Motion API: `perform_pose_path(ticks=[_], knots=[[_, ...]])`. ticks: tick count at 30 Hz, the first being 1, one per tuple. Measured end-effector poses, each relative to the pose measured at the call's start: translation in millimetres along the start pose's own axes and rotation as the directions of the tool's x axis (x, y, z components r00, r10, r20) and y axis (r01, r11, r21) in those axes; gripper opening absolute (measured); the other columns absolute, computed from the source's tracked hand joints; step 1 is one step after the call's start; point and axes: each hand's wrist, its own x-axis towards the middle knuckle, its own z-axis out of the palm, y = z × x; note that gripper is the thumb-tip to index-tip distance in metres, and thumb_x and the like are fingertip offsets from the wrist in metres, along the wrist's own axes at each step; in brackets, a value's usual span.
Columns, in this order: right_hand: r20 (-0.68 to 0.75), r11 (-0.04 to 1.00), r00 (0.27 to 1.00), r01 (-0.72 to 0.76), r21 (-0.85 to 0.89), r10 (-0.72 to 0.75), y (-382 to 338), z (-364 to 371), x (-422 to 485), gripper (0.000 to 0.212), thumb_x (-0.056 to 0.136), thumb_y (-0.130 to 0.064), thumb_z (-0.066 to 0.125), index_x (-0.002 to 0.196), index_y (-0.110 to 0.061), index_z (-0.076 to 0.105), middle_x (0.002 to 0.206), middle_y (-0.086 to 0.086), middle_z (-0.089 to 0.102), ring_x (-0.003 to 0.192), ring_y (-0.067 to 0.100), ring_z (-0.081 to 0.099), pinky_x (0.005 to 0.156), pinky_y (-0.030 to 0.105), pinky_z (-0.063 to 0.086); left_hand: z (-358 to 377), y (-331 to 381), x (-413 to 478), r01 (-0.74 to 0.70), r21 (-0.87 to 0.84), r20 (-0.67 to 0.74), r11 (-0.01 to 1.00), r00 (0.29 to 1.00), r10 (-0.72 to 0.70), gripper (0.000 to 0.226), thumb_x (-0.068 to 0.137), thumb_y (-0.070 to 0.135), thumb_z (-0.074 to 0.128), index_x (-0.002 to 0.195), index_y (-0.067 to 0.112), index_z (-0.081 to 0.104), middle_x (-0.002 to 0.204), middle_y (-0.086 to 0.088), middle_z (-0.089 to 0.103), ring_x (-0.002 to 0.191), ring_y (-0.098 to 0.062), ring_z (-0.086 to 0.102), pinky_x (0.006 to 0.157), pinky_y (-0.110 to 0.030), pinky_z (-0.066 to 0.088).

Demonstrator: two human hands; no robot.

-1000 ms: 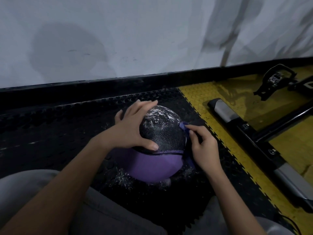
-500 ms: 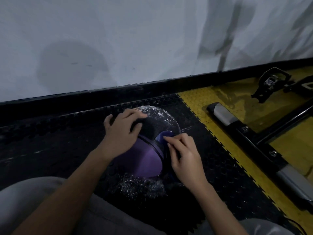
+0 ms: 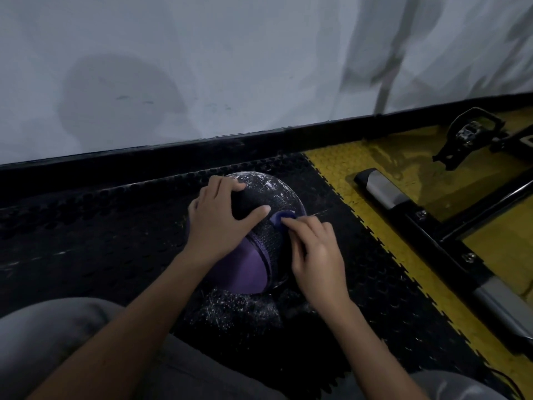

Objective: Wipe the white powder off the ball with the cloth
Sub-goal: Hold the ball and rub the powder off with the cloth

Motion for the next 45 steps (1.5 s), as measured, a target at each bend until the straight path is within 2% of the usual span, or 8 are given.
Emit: perform_pose_path(ticks=[6, 10, 14, 20, 27, 33, 41, 45], knots=[[0.095, 0.929, 0.937, -0.346, 0.129, 0.336, 43.3, 2.4, 15.3, 0.025, 0.091, -0.002, 0.054, 0.112, -0.008, 0.067, 0.103, 0.006, 0.065, 0.097, 0.026, 0.059, 0.079, 0.019, 0.037, 1.0, 3.3, 0.3, 0.008, -0.002, 0.022, 1.000, 1.000, -0.008, 0.069, 0.059, 0.076, 0.043, 0.106, 0.026, 0.054, 0.105, 0.017, 0.038, 0.109, -0.012, 0.043, 0.099, -0.045, 0.032], [-0.019, 0.989, 0.992, -0.124, 0.086, 0.126, 10.0, 2.9, 3.7, 0.026, 0.087, -0.003, 0.054, 0.106, -0.012, 0.069, 0.101, 0.001, 0.064, 0.085, 0.025, 0.054, 0.076, 0.016, 0.035, 2.7, 2.0, 0.3, 0.004, 0.019, -0.010, 1.000, 1.000, -0.004, 0.060, 0.068, 0.069, 0.046, 0.105, 0.023, 0.054, 0.105, 0.015, 0.040, 0.110, -0.017, 0.045, 0.097, -0.043, 0.031], [-0.005, 0.995, 0.995, 0.099, -0.015, -0.099, -17.3, 5.3, -8.4, 0.029, 0.084, -0.006, 0.052, 0.108, -0.014, 0.067, 0.105, 0.000, 0.062, 0.085, 0.020, 0.043, 0.072, 0.029, 0.039, 2.8, -2.2, -0.9, 0.006, -0.004, -0.070, 1.000, 0.998, -0.006, 0.058, 0.073, 0.066, 0.038, 0.103, 0.020, 0.057, 0.108, 0.006, 0.051, 0.106, -0.021, 0.049, 0.094, -0.045, 0.036], [-0.091, 0.972, 0.973, -0.203, 0.114, 0.214, 17.5, 3.2, 6.5, 0.024, 0.087, -0.004, 0.052, 0.103, -0.011, 0.068, 0.098, 0.002, 0.063, 0.085, 0.028, 0.055, 0.079, 0.006, 0.029, 5.4, 2.3, -5.6, -0.041, 0.026, -0.022, 0.999, 0.999, 0.042, 0.060, 0.070, 0.071, 0.036, 0.104, 0.025, 0.055, 0.103, 0.018, 0.038, 0.106, -0.010, 0.040, 0.094, -0.035, 0.025], [-0.082, 0.995, 0.992, 0.098, -0.013, -0.099, -17.5, 8.4, -19.2, 0.029, 0.083, -0.002, 0.052, 0.106, -0.009, 0.067, 0.102, 0.005, 0.062, 0.084, 0.021, 0.043, 0.077, 0.026, 0.039, 6.0, 3.0, -11.6, -0.056, 0.050, -0.059, 0.997, 0.997, 0.059, 0.055, 0.068, 0.069, 0.040, 0.099, 0.026, 0.055, 0.100, 0.018, 0.037, 0.100, -0.007, 0.036, 0.091, -0.032, 0.022], [-0.069, 0.962, 0.964, -0.249, 0.117, 0.258, 26.3, 0.7, 3.8, 0.022, 0.088, 0.001, 0.055, 0.103, -0.009, 0.068, 0.096, 0.003, 0.062, 0.086, 0.030, 0.056, 0.075, 0.007, 0.030, 5.9, 3.3, -8.2, -0.072, 0.023, -0.023, 0.997, 0.997, 0.073, 0.057, 0.068, 0.072, 0.038, 0.099, 0.027, 0.055, 0.100, 0.017, 0.037, 0.099, -0.003, 0.031, 0.092, -0.030, 0.018], [-0.014, 0.999, 0.999, 0.043, 0.032, -0.043, -3.2, -0.7, -1.6, 0.024, 0.086, -0.004, 0.054, 0.105, -0.011, 0.067, 0.100, 0.000, 0.061, 0.084, 0.018, 0.046, 0.076, 0.018, 0.036, 5.4, 1.9, -7.2, -0.062, 0.029, -0.079, 0.998, 0.995, 0.064, 0.052, 0.070, 0.066, 0.047, 0.097, 0.023, 0.057, 0.097, 0.017, 0.037, 0.093, -0.001, 0.028, 0.086, -0.031, 0.022], [0.003, 0.952, 0.967, -0.251, 0.174, 0.254, 31.3, -5.5, 16.2, 0.021, 0.091, -0.001, 0.054, 0.101, -0.012, 0.069, 0.092, -0.008, 0.058, 0.090, 0.023, 0.057, 0.076, 0.003, 0.032, 6.0, 3.4, -7.4, -0.072, 0.029, -0.057, 0.997, 0.996, 0.074, 0.050, 0.071, 0.065, 0.051, 0.098, 0.023, 0.057, 0.098, 0.016, 0.038, 0.096, -0.004, 0.031, 0.088, -0.029, 0.020]])
